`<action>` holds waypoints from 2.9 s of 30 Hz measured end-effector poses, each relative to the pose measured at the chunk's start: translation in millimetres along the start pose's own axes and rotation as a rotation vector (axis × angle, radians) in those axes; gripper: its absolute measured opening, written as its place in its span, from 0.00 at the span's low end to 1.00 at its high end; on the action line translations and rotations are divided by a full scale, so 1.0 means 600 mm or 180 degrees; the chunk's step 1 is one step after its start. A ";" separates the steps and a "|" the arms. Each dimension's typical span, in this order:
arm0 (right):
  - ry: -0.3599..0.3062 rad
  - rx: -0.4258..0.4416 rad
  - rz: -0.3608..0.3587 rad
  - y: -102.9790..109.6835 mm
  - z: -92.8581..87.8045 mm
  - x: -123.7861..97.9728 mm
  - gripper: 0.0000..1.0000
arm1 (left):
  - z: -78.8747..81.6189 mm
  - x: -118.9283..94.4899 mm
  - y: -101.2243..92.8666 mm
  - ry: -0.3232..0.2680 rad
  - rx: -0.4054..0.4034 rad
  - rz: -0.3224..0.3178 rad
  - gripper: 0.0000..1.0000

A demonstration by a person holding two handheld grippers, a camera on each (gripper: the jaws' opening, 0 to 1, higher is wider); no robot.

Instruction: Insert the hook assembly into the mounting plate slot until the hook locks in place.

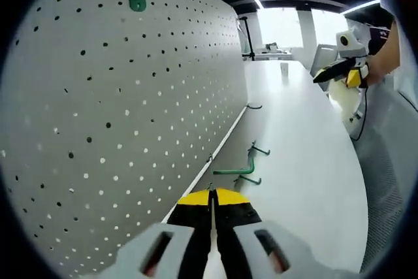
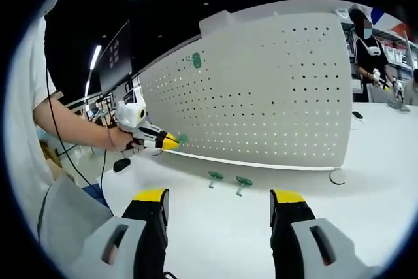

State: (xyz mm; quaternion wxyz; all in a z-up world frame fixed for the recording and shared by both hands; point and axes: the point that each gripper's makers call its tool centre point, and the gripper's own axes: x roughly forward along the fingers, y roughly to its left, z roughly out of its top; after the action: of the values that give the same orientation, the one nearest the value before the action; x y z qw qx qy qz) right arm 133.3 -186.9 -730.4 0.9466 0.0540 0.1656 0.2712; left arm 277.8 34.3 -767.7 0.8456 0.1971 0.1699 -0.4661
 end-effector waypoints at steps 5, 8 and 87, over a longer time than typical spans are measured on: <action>-0.0036 -0.0020 0.0010 0.001 0.008 -0.002 0.60 | 0.013 -0.013 -0.009 -0.0059 -0.0029 0.0048 0.01; -0.0063 -0.0026 0.0017 0.002 0.012 -0.004 0.60 | 0.023 -0.023 -0.015 -0.0119 -0.0043 0.0079 0.01; -0.0704 -0.0027 0.0401 0.070 0.085 -0.018 0.58 | 0.193 -0.191 -0.112 -0.1354 -0.0518 0.0672 0.01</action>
State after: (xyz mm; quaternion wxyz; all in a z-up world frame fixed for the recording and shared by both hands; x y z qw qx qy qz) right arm 121.6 -157.6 -671.4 0.9404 0.0899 0.0554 0.3233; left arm 174.4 27.0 -625.2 0.9194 0.0425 0.0035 -0.3910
